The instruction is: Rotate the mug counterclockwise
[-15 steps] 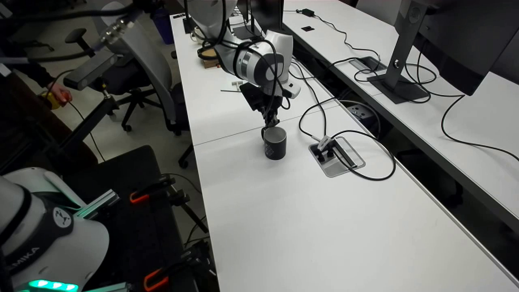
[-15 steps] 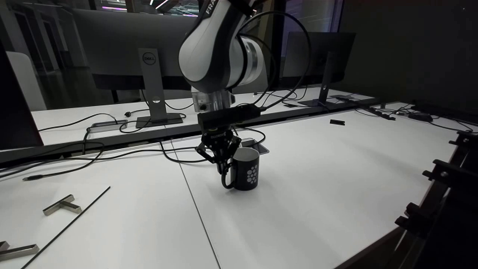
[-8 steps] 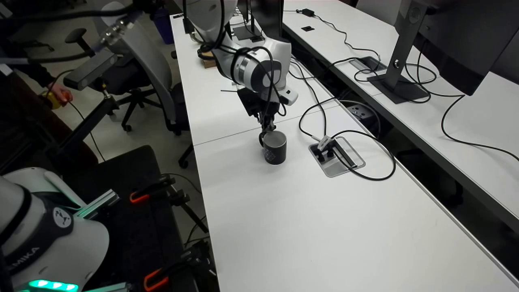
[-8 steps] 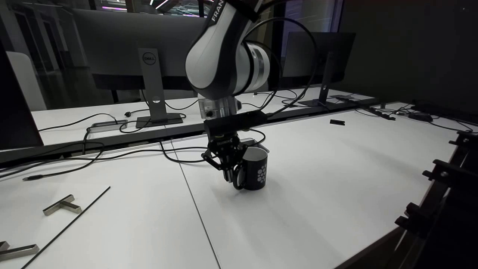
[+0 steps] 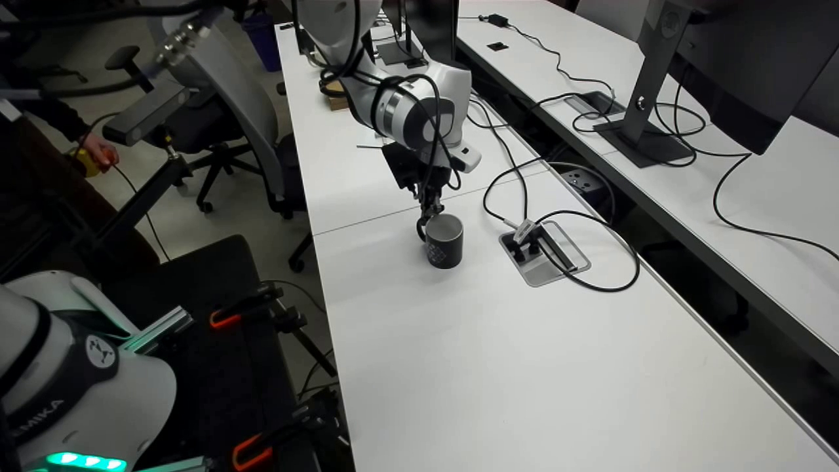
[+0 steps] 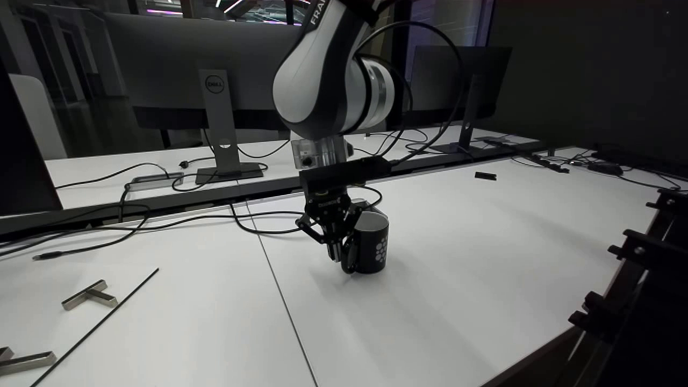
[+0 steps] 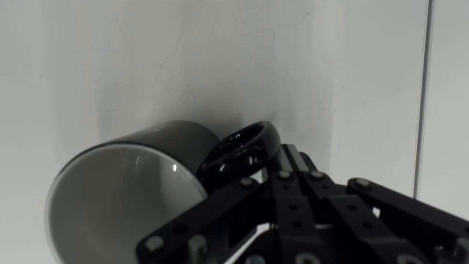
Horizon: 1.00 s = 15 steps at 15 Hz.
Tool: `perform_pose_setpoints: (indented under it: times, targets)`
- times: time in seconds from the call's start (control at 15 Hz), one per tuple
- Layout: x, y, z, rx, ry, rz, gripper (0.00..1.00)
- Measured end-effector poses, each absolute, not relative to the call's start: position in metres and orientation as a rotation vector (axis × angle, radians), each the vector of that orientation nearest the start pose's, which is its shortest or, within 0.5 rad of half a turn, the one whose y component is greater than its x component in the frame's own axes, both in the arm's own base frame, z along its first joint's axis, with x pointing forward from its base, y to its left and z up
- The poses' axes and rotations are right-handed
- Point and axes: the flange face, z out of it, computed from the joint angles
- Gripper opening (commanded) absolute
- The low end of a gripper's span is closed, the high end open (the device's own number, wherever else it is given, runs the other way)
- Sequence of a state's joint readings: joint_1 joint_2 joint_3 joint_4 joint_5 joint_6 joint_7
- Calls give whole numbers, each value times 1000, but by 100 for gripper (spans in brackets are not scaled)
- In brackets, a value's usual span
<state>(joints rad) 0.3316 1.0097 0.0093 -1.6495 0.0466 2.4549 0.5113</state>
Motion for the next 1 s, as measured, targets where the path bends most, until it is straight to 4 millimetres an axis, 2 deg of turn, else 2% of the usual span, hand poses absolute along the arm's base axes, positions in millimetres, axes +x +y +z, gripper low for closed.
perform_pose_setpoints:
  times: [0.4,1.0]
  targets:
    - [584,206,7,-3156,355,341,0]
    - [567,196,-7,-3106,437,332,0]
